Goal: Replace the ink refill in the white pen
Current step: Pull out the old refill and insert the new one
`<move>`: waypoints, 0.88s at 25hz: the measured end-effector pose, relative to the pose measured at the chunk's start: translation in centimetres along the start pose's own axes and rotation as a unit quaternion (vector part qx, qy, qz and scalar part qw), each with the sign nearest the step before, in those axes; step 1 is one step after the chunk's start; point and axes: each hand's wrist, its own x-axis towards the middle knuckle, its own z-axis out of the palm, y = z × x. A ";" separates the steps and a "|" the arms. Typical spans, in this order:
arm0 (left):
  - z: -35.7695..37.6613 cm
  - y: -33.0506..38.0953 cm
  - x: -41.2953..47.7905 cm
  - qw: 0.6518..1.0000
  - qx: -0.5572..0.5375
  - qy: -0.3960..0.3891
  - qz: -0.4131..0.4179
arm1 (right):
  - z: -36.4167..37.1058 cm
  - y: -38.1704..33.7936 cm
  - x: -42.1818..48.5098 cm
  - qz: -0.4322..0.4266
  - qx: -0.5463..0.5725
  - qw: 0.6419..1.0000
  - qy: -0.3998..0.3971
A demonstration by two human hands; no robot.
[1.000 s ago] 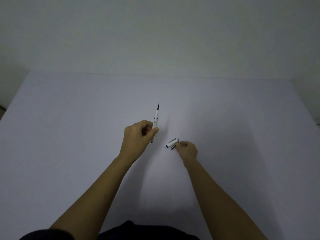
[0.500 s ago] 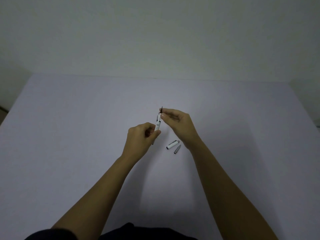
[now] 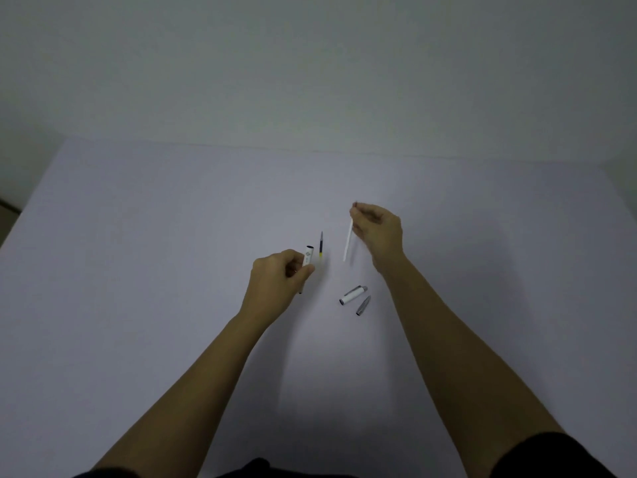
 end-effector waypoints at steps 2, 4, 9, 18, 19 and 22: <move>-0.1 0.0 1.3 1.000 -0.017 0.008 -0.007 | 0.2 2.6 0.8 0.010 -0.116 0.993 0.021; -0.3 -0.1 2.6 0.999 -0.027 0.017 -0.015 | 0.4 4.5 1.7 0.015 -0.201 0.979 0.037; -0.4 -1.1 4.6 0.999 -0.034 0.026 -0.032 | 1.1 6.7 3.4 -0.005 -0.304 0.952 0.028; 0.8 -2.5 5.0 0.998 -0.034 0.015 -0.051 | 2.3 6.7 3.6 -0.036 -0.325 0.944 0.038; 0.9 -2.5 5.0 0.998 -0.036 0.015 -0.053 | 2.6 6.4 3.4 -0.049 -0.319 0.946 0.037; 0.9 -2.6 5.2 0.998 -0.038 0.018 -0.053 | 4.1 6.1 2.6 -0.076 -0.338 0.938 -0.008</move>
